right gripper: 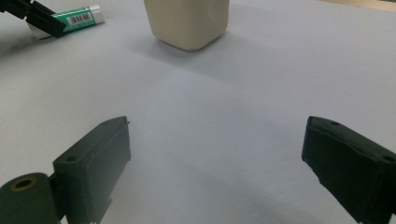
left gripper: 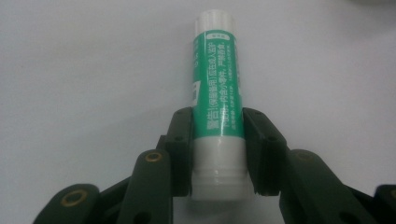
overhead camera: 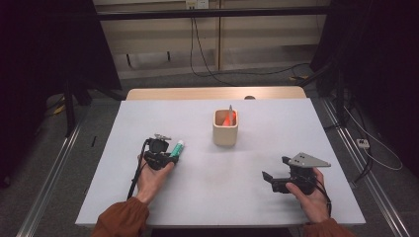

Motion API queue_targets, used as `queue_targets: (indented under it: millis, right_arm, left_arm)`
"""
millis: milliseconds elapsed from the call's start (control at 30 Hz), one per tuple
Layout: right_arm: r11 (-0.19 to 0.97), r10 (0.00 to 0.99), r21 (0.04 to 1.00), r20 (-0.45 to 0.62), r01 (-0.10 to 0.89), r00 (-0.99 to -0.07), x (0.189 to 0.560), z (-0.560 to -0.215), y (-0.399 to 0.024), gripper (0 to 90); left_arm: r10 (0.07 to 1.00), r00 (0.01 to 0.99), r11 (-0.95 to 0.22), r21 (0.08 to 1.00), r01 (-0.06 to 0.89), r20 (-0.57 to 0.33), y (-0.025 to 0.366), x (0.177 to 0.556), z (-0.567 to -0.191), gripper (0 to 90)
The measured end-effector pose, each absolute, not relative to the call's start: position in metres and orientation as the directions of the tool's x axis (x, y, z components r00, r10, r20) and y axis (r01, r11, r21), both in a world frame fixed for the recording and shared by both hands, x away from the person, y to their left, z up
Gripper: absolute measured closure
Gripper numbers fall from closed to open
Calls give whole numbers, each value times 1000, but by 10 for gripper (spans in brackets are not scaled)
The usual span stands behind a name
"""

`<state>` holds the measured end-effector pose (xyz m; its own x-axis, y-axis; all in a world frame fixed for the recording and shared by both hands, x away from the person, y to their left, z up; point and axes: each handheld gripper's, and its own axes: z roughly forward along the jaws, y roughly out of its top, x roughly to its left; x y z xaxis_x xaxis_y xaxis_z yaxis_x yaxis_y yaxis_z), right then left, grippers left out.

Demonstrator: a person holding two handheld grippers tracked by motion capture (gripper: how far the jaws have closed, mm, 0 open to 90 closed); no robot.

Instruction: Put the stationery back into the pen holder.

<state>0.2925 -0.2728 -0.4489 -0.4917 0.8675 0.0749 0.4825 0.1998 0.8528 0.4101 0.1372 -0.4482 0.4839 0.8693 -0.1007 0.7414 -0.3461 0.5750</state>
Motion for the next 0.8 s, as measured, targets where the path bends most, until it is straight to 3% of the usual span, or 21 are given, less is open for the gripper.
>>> queue_targets:
  millis: [367,800]
  right_arm:
    - [200,865,863,67,464,-498,294,-447,-266,76]
    - [224,839,866,62,447,-541,295,-443,-251,81]
  left_arm:
    - [821,554,-359,629,689,-137,149,407,-433,657]
    - [625,744,-431,689,582,-238,143,388,-409,657]
